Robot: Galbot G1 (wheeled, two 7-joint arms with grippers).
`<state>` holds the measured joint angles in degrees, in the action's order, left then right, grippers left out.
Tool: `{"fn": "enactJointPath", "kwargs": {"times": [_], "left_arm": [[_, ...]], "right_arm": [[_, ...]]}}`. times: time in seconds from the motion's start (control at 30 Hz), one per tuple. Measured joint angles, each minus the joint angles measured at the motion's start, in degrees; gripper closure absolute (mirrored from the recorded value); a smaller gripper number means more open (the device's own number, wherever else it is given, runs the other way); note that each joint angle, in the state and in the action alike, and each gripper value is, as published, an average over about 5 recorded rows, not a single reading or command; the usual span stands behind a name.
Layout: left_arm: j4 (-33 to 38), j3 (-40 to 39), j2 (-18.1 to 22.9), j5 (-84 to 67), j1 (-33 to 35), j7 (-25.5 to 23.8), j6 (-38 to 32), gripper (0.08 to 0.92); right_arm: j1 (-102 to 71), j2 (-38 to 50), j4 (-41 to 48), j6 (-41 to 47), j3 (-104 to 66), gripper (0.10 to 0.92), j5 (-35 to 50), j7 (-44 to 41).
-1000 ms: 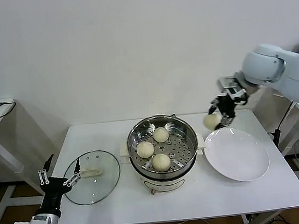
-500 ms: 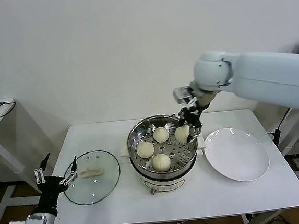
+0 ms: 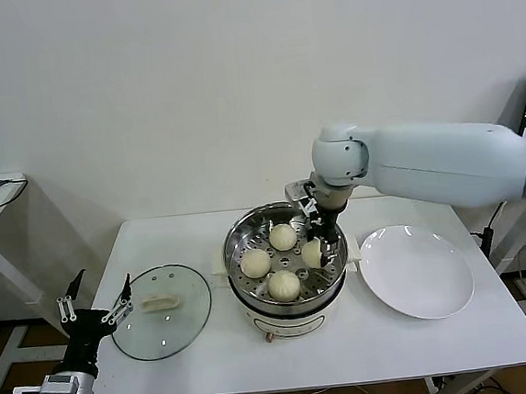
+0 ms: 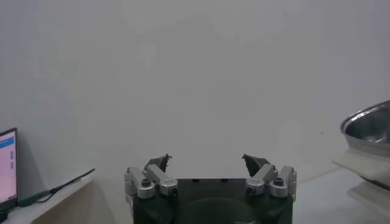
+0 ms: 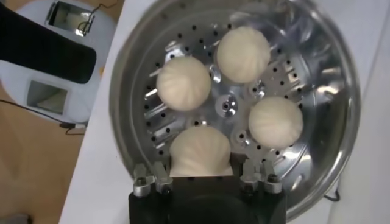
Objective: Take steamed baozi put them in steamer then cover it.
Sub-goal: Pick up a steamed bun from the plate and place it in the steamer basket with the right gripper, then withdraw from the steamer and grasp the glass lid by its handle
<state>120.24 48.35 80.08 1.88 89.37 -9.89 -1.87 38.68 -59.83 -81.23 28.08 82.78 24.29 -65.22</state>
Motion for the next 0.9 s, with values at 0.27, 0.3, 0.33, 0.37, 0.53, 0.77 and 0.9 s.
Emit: {"fn": "enactJointPath", "kwargs": {"times": [0.27, 0.3, 0.33, 0.37, 0.53, 0.77, 0.9], "left_arm": [[-0.5, 0.5, 0.1, -0.1, 0.1, -0.2, -0.1, 0.177], [-0.5, 0.5, 0.1, -0.1, 0.1, -0.2, -0.1, 0.177], [-0.5, 0.5, 0.2, -0.1, 0.1, -0.2, -0.1, 0.177], [-0.5, 0.4, 0.2, -0.1, 0.1, -0.2, -0.1, 0.177], [-0.5, 0.3, 0.3, -0.1, 0.2, -0.2, -0.2, 0.177], [-0.5, 0.3, 0.5, 0.0, 0.7, -0.1, -0.2, 0.177], [-0.1, 0.0, 0.5, 0.5, 1.0, 0.0, -0.4, 0.177]], "right_arm": [[-3.3, -1.3, 2.6, 0.0, -1.4, 0.364, -2.5, -0.2], [-3.7, -1.4, 2.9, 0.0, -1.6, 0.363, -2.7, -0.2], [-4.0, -1.5, 3.1, 0.0, -1.8, 0.361, -3.0, -0.1], [-4.4, -1.6, 3.3, 0.0, -1.9, 0.358, -3.2, 0.0], [-5.8, -1.4, 3.6, 0.0, -2.9, 0.258, -3.8, 0.5], [-6.9, 0.4, 3.0, -0.3, -6.2, 0.204, -3.7, 0.0], [-6.7, 3.3, 2.1, -0.8, -10.0, 0.203, -2.7, -1.1]]}}
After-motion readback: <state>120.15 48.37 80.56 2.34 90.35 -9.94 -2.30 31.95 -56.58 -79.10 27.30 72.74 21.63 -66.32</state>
